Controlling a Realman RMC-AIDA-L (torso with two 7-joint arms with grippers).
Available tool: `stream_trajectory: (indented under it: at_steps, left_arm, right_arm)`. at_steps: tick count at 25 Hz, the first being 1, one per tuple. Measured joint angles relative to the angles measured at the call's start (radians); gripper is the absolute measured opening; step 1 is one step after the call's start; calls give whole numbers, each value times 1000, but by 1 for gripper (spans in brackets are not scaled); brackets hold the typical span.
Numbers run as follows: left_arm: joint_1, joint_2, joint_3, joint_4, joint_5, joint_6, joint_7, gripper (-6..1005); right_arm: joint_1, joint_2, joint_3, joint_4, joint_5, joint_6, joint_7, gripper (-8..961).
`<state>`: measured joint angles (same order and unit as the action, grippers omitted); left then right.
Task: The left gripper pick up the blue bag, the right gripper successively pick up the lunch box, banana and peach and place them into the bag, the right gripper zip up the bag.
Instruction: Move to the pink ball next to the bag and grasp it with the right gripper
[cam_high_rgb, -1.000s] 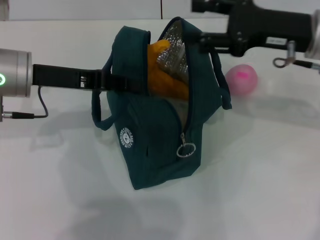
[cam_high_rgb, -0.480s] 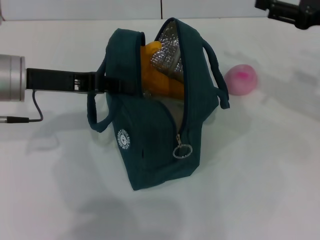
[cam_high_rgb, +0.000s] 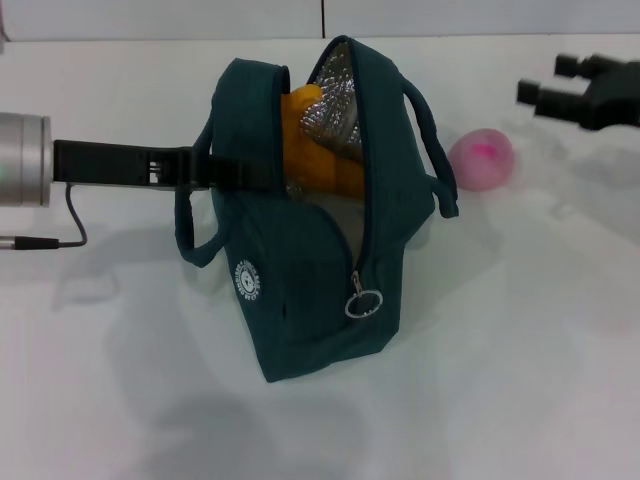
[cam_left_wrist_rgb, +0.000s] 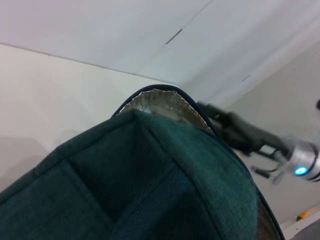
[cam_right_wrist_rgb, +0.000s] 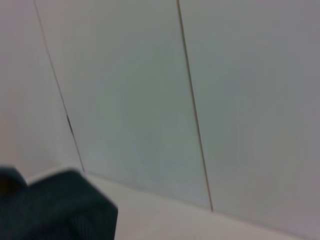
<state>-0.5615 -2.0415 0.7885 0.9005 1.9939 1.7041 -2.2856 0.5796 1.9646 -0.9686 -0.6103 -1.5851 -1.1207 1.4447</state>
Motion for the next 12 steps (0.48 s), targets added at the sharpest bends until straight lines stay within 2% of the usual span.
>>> stream_trajectory:
  at_steps: [7, 12]
  left_arm:
    - [-15, -3, 0, 0, 0, 0, -5, 32]
    - [-18, -3, 0, 0, 0, 0, -7, 32]
  right_arm:
    - [94, 45, -2, 95, -167, 139, 0, 757]
    - [147, 47, -7, 170, -201, 183, -5, 756]
